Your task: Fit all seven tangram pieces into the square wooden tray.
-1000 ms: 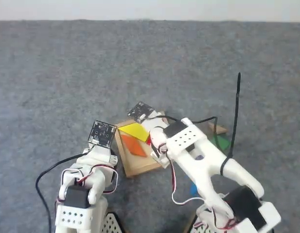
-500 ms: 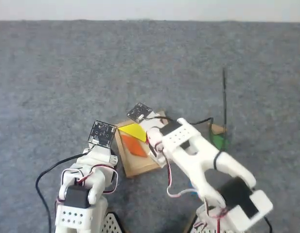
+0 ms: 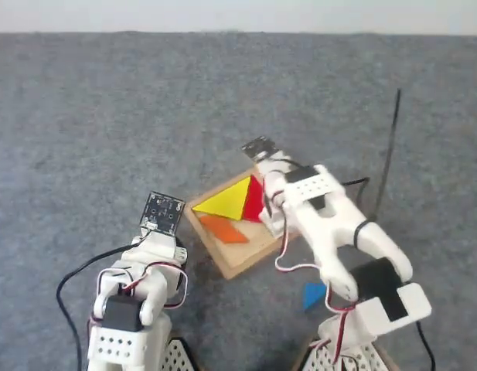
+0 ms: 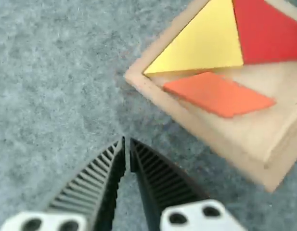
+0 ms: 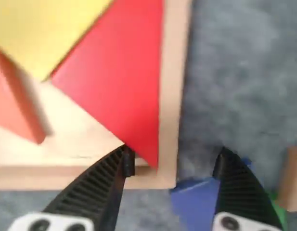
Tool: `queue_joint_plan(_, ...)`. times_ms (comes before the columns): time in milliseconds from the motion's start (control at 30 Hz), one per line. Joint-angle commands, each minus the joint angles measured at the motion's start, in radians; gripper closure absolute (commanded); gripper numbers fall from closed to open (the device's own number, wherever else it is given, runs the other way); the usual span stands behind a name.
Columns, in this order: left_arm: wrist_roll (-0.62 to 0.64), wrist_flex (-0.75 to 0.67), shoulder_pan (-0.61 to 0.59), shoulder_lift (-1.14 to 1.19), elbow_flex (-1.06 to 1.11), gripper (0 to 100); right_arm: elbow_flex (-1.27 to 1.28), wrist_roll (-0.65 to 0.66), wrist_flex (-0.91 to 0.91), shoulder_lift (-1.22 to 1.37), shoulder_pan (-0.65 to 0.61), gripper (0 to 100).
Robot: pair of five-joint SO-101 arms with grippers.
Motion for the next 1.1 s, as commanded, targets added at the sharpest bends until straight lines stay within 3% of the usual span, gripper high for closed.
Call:
queue_joint_plan(0, -0.005, 0.003, -0.003, -0.018, -0.01, 98, -0.048, -0.035, -0.031, -0.001, 0.093, 76.7)
queue_joint_plan(367, -0.005, 0.003, -0.003, -0.018, -0.01, 98, -0.025, -0.054, -0.015, -0.001, 0.329, 80.4)
queue_joint_plan(467, -0.005, 0.003, -0.003, -0.018, -0.01, 98, 0.005, -0.051, -0.018, -0.01, 0.337, 80.4)
queue_joint_plan(733, -0.005, 0.003, -0.003, -0.018, -0.01, 98, 0.032, -0.055, 0.039, -0.176, 0.17, 80.3)
queue_joint_plan(933, -0.005, 0.003, -0.003, -0.018, -0.01, 98, 0.213, -0.052, 0.041, -0.374, -0.045, 80.3)
queue_joint_plan(1067, -0.005, 0.003, -0.003, -0.018, -0.01, 98, 0.244, -0.044, 0.041, -0.397, -0.117, 80.3)
